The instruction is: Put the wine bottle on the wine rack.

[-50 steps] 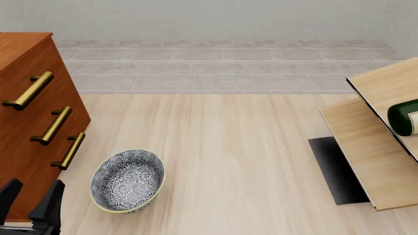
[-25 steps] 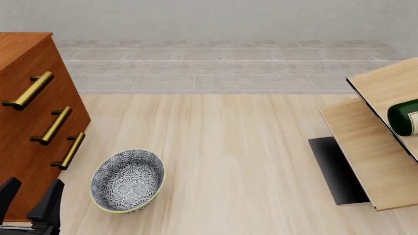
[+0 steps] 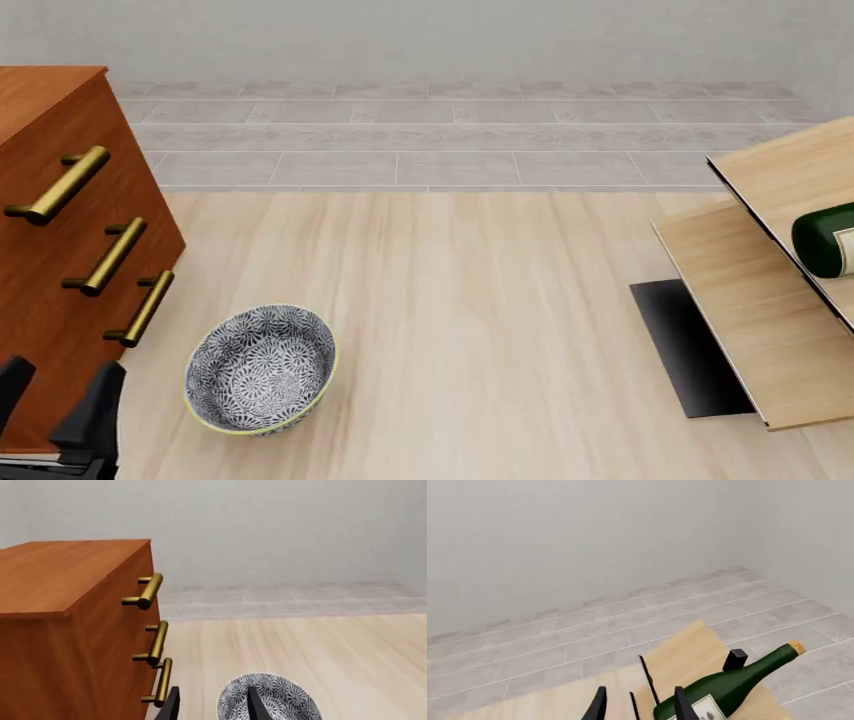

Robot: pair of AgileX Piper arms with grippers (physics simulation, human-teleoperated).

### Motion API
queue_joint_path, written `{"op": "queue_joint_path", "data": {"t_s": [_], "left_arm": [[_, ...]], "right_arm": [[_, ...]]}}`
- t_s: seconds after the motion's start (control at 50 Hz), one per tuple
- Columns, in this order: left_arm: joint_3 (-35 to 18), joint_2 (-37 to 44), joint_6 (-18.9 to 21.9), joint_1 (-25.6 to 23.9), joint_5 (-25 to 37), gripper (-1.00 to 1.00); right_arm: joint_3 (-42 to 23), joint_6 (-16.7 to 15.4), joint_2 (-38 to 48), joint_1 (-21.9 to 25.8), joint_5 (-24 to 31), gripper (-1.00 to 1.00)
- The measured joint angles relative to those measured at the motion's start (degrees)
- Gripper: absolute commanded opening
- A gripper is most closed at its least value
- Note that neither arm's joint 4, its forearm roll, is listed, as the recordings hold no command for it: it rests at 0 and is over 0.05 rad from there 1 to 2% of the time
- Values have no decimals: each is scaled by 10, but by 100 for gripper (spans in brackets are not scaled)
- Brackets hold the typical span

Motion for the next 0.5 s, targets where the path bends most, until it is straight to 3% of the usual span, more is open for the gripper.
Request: {"op": "queue_joint_path", "data": {"t_s": [0.5], "left_arm": [[-50,0,7,8,33,100]], "right_arm": [[32,-51,-46,70,19,100]]}}
